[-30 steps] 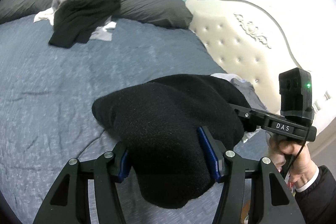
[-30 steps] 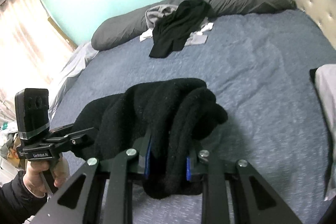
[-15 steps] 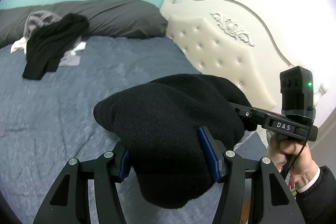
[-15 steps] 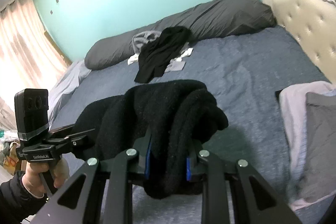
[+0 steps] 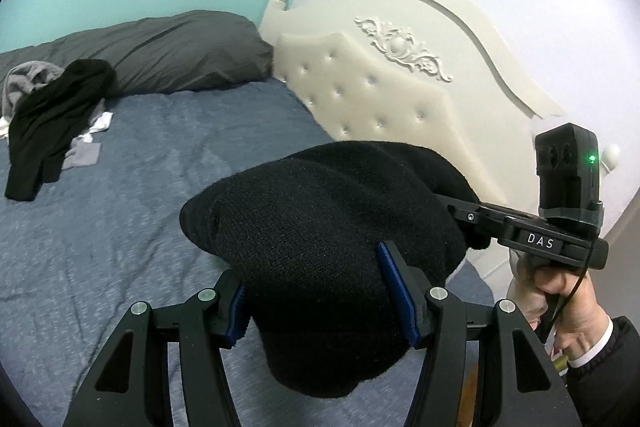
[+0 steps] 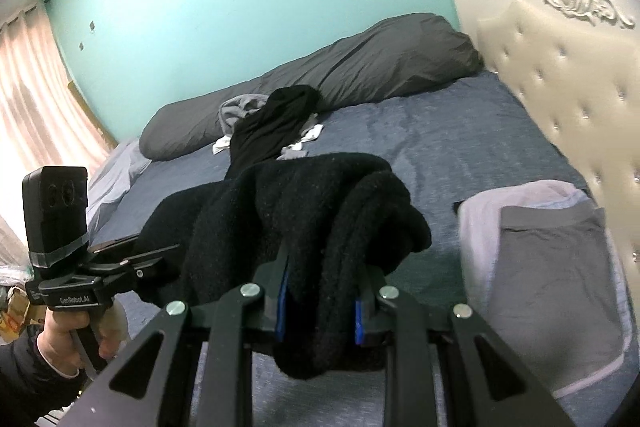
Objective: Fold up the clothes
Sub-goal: 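Grip the sweatshirt end with both tools and lift it toward the headboard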
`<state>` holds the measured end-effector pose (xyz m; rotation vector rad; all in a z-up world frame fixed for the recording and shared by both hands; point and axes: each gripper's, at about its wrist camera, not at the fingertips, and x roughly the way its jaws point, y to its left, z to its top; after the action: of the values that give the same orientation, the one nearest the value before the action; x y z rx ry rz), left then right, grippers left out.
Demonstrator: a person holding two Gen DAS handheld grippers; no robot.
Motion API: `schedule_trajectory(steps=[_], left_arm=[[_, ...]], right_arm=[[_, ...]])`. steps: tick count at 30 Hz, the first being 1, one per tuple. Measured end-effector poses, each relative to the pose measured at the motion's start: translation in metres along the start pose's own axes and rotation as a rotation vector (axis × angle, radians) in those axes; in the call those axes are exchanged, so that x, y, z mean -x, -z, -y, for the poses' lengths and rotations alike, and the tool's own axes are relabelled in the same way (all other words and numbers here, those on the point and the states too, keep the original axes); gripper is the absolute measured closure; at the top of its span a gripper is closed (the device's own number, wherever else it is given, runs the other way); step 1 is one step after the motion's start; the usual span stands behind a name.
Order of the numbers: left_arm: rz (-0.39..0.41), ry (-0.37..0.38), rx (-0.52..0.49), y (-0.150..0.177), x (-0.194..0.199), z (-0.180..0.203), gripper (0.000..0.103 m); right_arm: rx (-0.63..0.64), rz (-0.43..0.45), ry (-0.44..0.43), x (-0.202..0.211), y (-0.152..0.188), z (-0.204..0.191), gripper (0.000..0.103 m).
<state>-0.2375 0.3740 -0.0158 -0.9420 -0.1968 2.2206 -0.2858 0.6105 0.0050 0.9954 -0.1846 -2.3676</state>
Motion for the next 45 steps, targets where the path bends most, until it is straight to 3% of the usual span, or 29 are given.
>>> schedule_trajectory(steps=[21,45], left_arm=[[-0.018,0.04,-0.057,-0.024,-0.065,0.086,0.041],[0.022,0.038,-0.112,-0.069,-0.148,0.145,0.041]], right_arm=[[-0.02,0.03,0.072,0.06,-0.01,0.084,0.08],[-0.035,0.111,0.138,0.083,-0.043,0.172,0.08]])
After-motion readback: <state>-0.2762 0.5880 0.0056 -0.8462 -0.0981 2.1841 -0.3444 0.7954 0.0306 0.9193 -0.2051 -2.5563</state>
